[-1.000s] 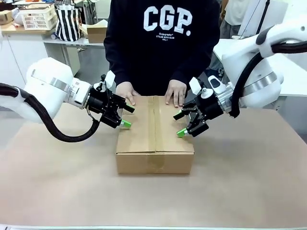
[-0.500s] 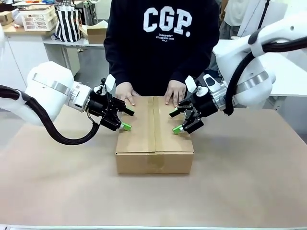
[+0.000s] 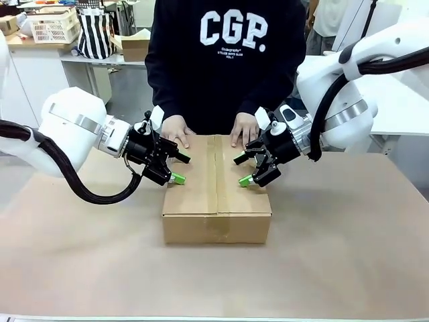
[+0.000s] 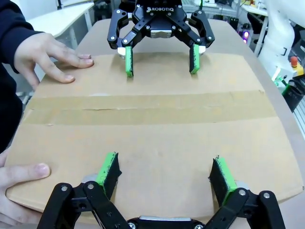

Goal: Pack the gift set into the box.
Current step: Press and hold the closed box until the human finishes sealing it.

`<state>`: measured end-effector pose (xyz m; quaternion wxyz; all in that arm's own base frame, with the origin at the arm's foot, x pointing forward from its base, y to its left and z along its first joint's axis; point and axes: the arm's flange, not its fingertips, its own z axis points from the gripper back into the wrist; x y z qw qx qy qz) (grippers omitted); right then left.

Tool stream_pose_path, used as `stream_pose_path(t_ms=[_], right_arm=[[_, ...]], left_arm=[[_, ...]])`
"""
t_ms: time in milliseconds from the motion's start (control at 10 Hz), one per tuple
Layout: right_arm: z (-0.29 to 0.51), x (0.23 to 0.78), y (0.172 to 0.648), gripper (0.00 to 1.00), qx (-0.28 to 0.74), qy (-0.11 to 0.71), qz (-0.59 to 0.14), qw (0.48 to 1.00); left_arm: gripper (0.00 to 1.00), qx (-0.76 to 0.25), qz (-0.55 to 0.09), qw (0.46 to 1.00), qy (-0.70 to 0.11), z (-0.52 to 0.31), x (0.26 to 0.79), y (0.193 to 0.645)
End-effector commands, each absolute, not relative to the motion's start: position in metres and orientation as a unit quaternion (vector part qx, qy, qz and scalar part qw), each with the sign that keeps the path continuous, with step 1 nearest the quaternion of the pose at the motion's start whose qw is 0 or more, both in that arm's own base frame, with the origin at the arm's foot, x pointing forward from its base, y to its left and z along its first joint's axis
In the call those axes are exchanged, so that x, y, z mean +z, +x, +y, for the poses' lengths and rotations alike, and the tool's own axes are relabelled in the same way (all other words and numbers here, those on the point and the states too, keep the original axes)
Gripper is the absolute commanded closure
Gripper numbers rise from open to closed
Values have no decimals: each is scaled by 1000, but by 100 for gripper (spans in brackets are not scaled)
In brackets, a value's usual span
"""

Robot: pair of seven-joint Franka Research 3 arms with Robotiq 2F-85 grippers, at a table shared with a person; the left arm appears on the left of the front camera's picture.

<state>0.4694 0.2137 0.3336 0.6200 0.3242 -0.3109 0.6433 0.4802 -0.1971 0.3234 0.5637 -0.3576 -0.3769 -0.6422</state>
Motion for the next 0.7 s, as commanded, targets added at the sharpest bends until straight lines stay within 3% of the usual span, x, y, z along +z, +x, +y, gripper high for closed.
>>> stream_pose_path(t_ms=[0,600], right_arm=[[213,334,470,0,643,325,-317,617],[213,334,470,0,643,325,-317,617]], left_arm=[[0,-640,-377,565,-358,-195,322,480],[0,-640,-377,565,-358,-195,322,480]])
